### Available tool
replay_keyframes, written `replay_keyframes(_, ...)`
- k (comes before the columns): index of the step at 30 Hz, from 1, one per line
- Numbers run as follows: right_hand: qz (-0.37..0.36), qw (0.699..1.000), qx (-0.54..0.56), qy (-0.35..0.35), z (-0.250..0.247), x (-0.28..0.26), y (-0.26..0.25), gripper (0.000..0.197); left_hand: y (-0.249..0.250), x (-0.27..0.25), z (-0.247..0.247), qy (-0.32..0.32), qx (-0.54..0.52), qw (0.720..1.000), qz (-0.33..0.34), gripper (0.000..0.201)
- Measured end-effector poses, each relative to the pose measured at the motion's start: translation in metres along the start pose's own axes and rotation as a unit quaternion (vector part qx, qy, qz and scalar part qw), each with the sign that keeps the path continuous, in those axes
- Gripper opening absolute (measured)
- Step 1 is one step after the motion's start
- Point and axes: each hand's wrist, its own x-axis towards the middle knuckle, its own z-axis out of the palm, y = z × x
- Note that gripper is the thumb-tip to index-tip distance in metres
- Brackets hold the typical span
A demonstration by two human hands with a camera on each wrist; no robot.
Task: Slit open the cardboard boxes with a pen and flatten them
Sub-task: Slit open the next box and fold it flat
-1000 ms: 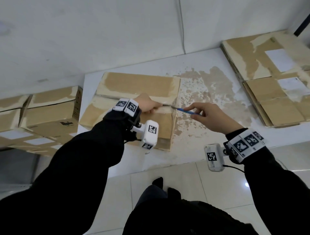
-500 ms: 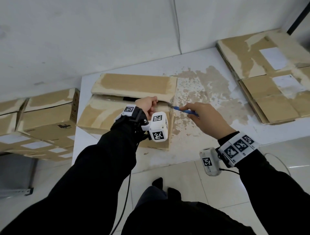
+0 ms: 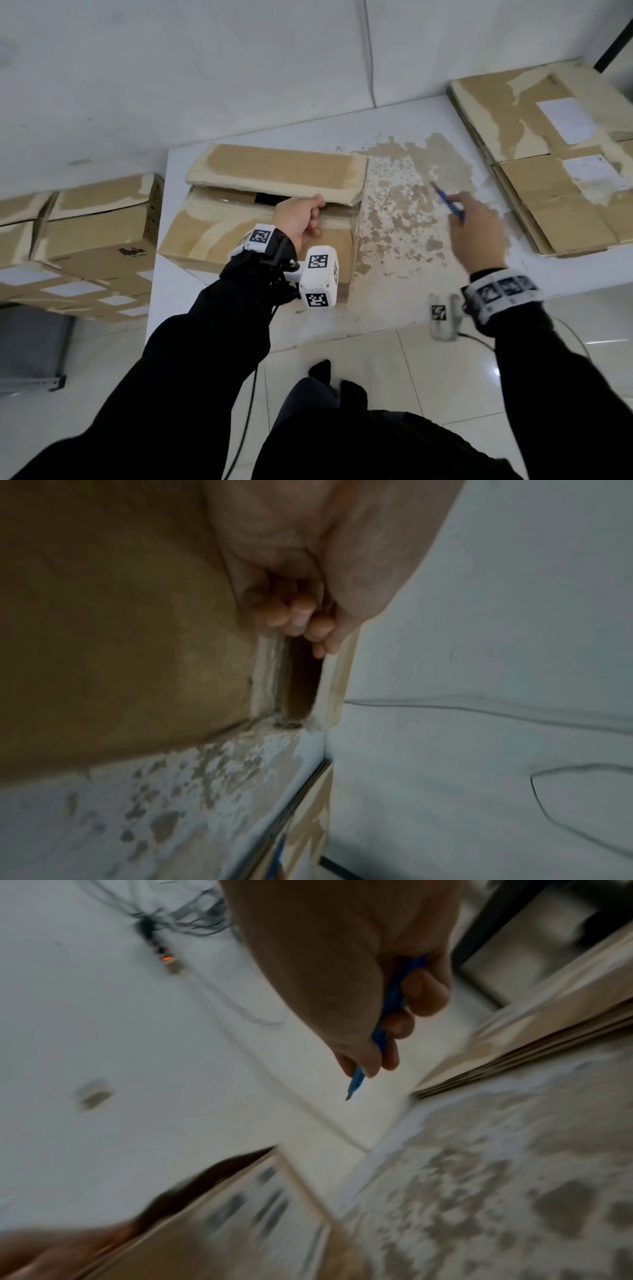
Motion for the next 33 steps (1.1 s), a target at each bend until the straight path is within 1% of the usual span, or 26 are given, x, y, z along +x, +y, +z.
replay_keyframes(2, 0.071, 0.996, 0.028, -0.051, 0.008, 0.012, 0.026, 0.028, 0.000, -0.003, 0.001, 0.022, 0.027, 0.999, 0.020, 0.021)
replay_keyframes(3, 0.086, 0.992, 0.039, -0.086, 0.018, 0.012, 0.032, 0.025, 0.001, -0.005, 0.002, 0.032, 0.055, 0.997, 0.035, 0.022)
replay_keyframes(5, 0.082, 0.985, 0.048, -0.144, 0.045, 0.004, 0.040, 0.019, 0.008, -0.009, 0.004, 0.045, 0.145, 0.985, 0.078, 0.027)
replay_keyframes(6, 0.067, 0.983, 0.046, -0.162, 0.059, -0.001, 0.045, 0.020, 0.012, -0.011, 0.003, 0.053, 0.231, 0.965, 0.111, 0.037)
replay_keyframes(7, 0.052, 0.983, 0.041, -0.173, 0.072, -0.006, 0.050, 0.023, 0.017, -0.012, -0.002, 0.065, 0.343, 0.925, 0.149, 0.048)
replay_keyframes(8, 0.040, 0.983, 0.032, -0.178, 0.083, -0.011, 0.056, 0.026, 0.020, -0.014, -0.008, 0.081, 0.460, 0.865, 0.184, 0.055)
replay_keyframes(9, 0.028, 0.983, 0.013, -0.179, 0.091, -0.016, 0.060, 0.028, 0.024, -0.016, -0.015, 0.101, 0.563, 0.792, 0.213, 0.057)
replay_keyframes(10, 0.017, 0.984, -0.010, -0.174, 0.096, -0.019, 0.063, 0.030, 0.026, -0.017, -0.021, 0.112, 0.640, 0.723, 0.235, 0.056)
replay_keyframes(11, 0.008, 0.987, -0.024, -0.159, 0.098, -0.022, 0.061, 0.031, 0.027, -0.017, -0.027, 0.110, 0.696, 0.666, 0.245, 0.052)
replay_keyframes(12, -0.010, 0.991, -0.009, -0.134, 0.096, -0.024, 0.054, 0.030, 0.026, -0.016, -0.031, 0.095, 0.735, 0.627, 0.243, 0.048)
replay_keyframes(13, -0.038, 0.993, 0.039, -0.105, 0.089, -0.027, 0.042, 0.028, 0.024, -0.015, -0.035, 0.074, 0.757, 0.605, 0.235, 0.044)
replay_keyframes(14, -0.077, 0.988, 0.106, -0.076, 0.080, -0.029, 0.027, 0.024, 0.024, -0.014, -0.038, 0.053, 0.767, 0.598, 0.227, 0.042)
replay_keyframes(15, -0.117, 0.976, 0.175, -0.054, 0.068, -0.031, 0.007, 0.021, 0.027, -0.016, -0.041, 0.036, 0.766, 0.602, 0.223, 0.042)
replay_keyframes(16, -0.159, 0.960, 0.228, -0.046, 0.056, -0.034, -0.014, 0.020, 0.032, -0.020, -0.042, 0.020, 0.757, 0.614, 0.223, 0.041)
replay_keyframes(17, -0.203, 0.944, 0.255, -0.052, 0.045, -0.035, -0.034, 0.021, 0.040, -0.028, -0.042, 0.009, 0.744, 0.627, 0.232, 0.039)
replay_keyframes(19, -0.291, 0.919, 0.246, -0.104, 0.037, -0.032, -0.062, 0.031, 0.056, -0.048, -0.046, 0.002, 0.718, 0.640, 0.274, 0.034)
replay_keyframes(21, -0.342, 0.904, 0.188, -0.172, 0.037, -0.023, -0.079, 0.048, 0.074, -0.070, -0.055, 0.003, 0.694, 0.655, 0.298, 0.039)
replay_keyframes(22, -0.347, 0.905, 0.164, -0.183, 0.037, -0.017, -0.083, 0.051, 0.082, -0.081, -0.062, -0.006, 0.690, 0.663, 0.290, 0.039)
replay_keyframes(23, -0.342, 0.913, 0.143, -0.174, 0.036, -0.010, -0.086, 0.049, 0.088, -0.092, -0.069, -0.028, 0.693, 0.668, 0.269, 0.035)
replay_keyframes(24, -0.338, 0.919, 0.133, -0.150, 0.033, -0.002, -0.091, 0.047, 0.092, -0.103, -0.077, -0.062, 0.704, 0.669, 0.233, 0.026)
replay_keyframes(25, -0.334, 0.924, 0.134, -0.125, 0.028, 0.007, -0.096, 0.049, 0.092, -0.112, -0.084, -0.101, 0.713, 0.668, 0.186, 0.017)
replay_keyframes(26, -0.326, 0.929, 0.139, -0.111, 0.022, 0.018, -0.103, 0.054, 0.090, -0.119, -0.091, -0.139, 0.716, 0.670, 0.140, 0.012)
replay_keyframes(27, -0.309, 0.934, 0.142, -0.112, 0.018, 0.033, -0.110, 0.058, 0.085, -0.124, -0.097, -0.166, 0.715, 0.671, 0.104, 0.017)
replay_keyframes(29, -0.267, 0.943, 0.115, -0.160, 0.018, 0.071, -0.123, 0.065, 0.066, -0.125, -0.108, -0.177, 0.720, 0.666, 0.079, 0.037)
replay_keyframes(31, -0.239, 0.947, 0.028, -0.213, 0.023, 0.103, -0.133, 0.069, 0.044, -0.117, -0.116, -0.164, 0.753, 0.632, 0.083, 0.054)
replay_keyframes(33, -0.214, 0.937, -0.049, -0.271, 0.027, 0.117, -0.140, 0.065, 0.025, -0.104, -0.120, -0.153, 0.792, 0.582, 0.098, 0.066)
